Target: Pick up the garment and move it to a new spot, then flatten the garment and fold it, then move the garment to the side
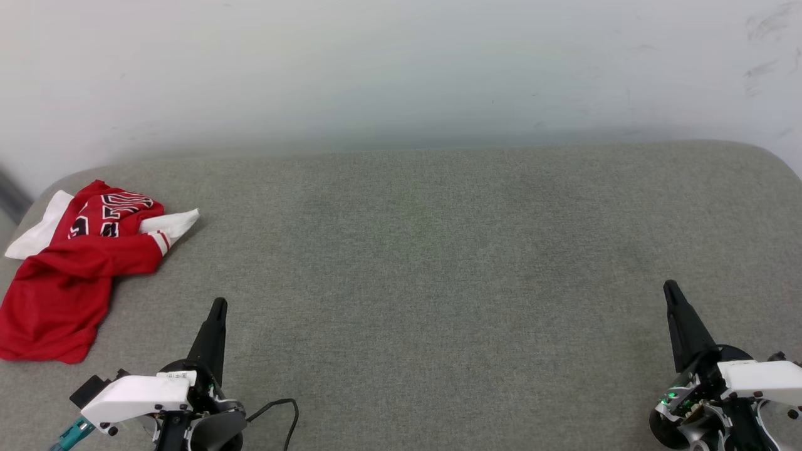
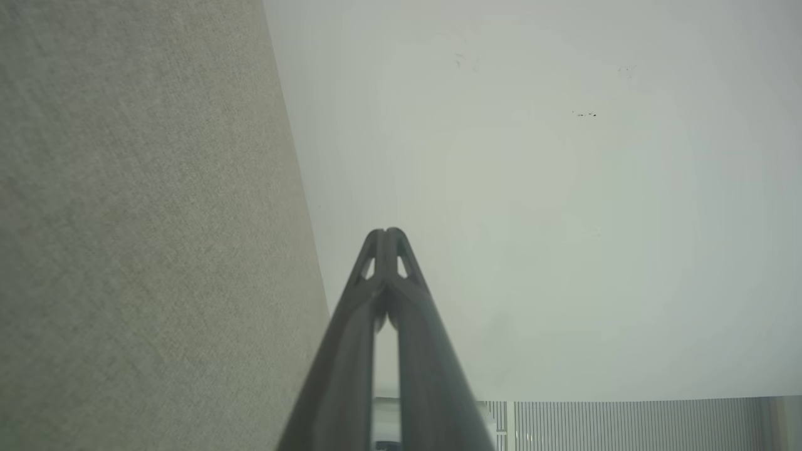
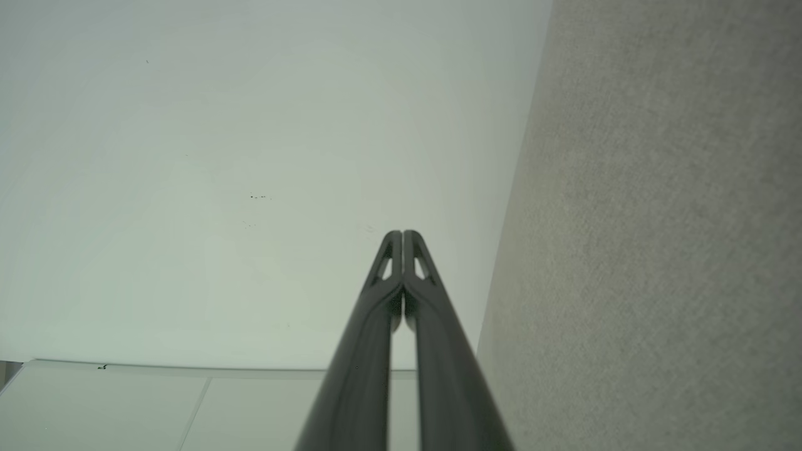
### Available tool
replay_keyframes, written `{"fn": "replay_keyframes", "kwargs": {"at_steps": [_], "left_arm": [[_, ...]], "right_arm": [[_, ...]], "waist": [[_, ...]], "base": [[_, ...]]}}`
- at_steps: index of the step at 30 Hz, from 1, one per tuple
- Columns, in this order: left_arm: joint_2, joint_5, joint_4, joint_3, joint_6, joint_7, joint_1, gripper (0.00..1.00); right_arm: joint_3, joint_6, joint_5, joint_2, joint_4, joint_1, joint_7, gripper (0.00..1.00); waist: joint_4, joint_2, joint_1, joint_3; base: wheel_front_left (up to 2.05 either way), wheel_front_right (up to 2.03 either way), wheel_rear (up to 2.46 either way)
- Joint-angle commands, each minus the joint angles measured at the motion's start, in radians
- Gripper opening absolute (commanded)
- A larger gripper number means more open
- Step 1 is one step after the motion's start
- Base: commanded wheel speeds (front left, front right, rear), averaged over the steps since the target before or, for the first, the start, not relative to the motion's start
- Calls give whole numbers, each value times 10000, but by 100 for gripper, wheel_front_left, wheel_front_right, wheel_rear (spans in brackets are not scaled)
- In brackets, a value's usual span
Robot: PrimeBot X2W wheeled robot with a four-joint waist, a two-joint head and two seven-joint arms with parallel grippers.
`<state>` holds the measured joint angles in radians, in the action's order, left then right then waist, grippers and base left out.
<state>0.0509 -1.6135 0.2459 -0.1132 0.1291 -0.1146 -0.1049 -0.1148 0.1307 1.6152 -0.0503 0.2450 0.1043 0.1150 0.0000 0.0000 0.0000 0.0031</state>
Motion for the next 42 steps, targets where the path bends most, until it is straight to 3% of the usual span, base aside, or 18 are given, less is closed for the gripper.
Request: {"fn": "replay_keyframes", "kwargs": {"at_steps": [1,38,39,42], "left_arm": [[-10,19,6,-19,29,-19,-86,0],[-2,3,23,6,-2,8,16,0],[-8,5,87,18,-4,14,60,100],[-34,28,223,74,-7,86,252,100]], "right_arm": [[3,0,-48,9,6,89,10,0],[4,2,-2,0,19,-18,-4,0],[8,0,-5,4,84,-70,-8,100],[52,-4,-45,11,214,-250,-65,100]], "waist": [[0,0,0,0],[0,0,0,1],[0,0,0,1],[-1,0,0,9]], "base": [[0,0,0],[0,0,0],[0,0,0],[0,0,0]]}}
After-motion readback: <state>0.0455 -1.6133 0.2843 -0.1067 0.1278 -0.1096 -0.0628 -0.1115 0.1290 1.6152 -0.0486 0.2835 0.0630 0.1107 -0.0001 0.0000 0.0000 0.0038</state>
